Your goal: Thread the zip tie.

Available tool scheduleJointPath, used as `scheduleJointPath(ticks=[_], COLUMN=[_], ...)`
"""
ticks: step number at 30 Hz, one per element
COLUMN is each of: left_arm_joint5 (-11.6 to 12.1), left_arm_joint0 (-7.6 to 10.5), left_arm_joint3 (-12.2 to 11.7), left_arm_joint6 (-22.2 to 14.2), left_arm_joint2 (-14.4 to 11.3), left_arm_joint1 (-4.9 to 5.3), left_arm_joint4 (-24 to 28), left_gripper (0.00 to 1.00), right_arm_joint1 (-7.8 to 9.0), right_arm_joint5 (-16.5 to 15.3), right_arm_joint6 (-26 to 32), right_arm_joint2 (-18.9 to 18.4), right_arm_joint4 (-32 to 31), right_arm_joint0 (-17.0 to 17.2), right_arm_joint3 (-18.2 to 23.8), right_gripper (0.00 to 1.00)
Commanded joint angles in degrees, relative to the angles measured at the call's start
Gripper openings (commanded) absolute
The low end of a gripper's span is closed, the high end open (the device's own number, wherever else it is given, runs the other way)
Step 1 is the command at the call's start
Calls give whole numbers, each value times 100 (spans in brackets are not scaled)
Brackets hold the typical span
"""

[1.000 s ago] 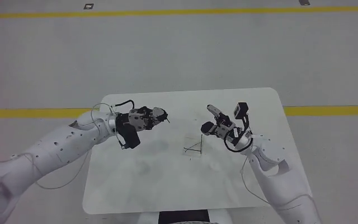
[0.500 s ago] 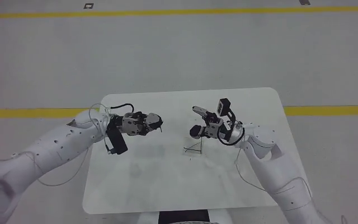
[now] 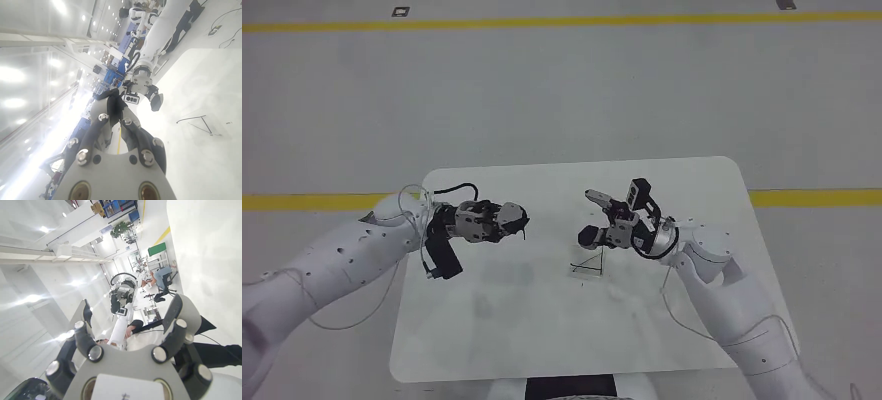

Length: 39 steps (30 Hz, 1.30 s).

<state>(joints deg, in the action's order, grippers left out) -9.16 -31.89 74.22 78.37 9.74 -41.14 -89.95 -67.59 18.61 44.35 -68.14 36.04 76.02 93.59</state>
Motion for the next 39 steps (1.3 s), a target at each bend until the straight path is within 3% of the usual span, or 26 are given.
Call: scheduleJointPath(ticks=[1, 9, 19, 22, 26, 31, 35, 39], left_arm_joint5=[-128, -225, -170, 89, 391, 626, 872, 1127], left_arm_joint0=[6, -25, -77, -173, -285, -425, -577, -749], left_arm_joint3=[-62, 117, 122, 169, 93, 10, -70, -6], left_arm_joint6=[127, 127, 65, -47, -28, -8, 127, 127], left_arm_joint2=[0, 0, 9, 112, 247, 399, 546, 729], left_arm_joint1=[-21, -56, -65, -75, -93, -117, -135, -164], left_arm_joint4=[0, 0, 40, 266, 510, 680, 969, 1398], left_gripper=[0, 0, 0, 0, 0, 0, 0, 0], right_arm_joint1=[-13, -103, -107, -111, -139, -123, -89, -49], right_arm_joint5=[32, 87, 87, 87, 87, 87, 87, 87], right_arm_joint6=[43, 365, 381, 334, 173, -28, -232, -369], right_arm_joint2=[48, 402, 418, 426, 560, 843, 1141, 1291], right_arm_joint4=[105, 749, 773, 808, 1334, 1897, 2592, 3209], right_arm_joint0=[-95, -497, -512, -486, -472, -622, -760, -800], right_arm_joint3=[-81, -604, -624, -626, -757, -1033, -1220, -1276], right_gripper=[100, 100, 100, 100, 100, 100, 100, 100])
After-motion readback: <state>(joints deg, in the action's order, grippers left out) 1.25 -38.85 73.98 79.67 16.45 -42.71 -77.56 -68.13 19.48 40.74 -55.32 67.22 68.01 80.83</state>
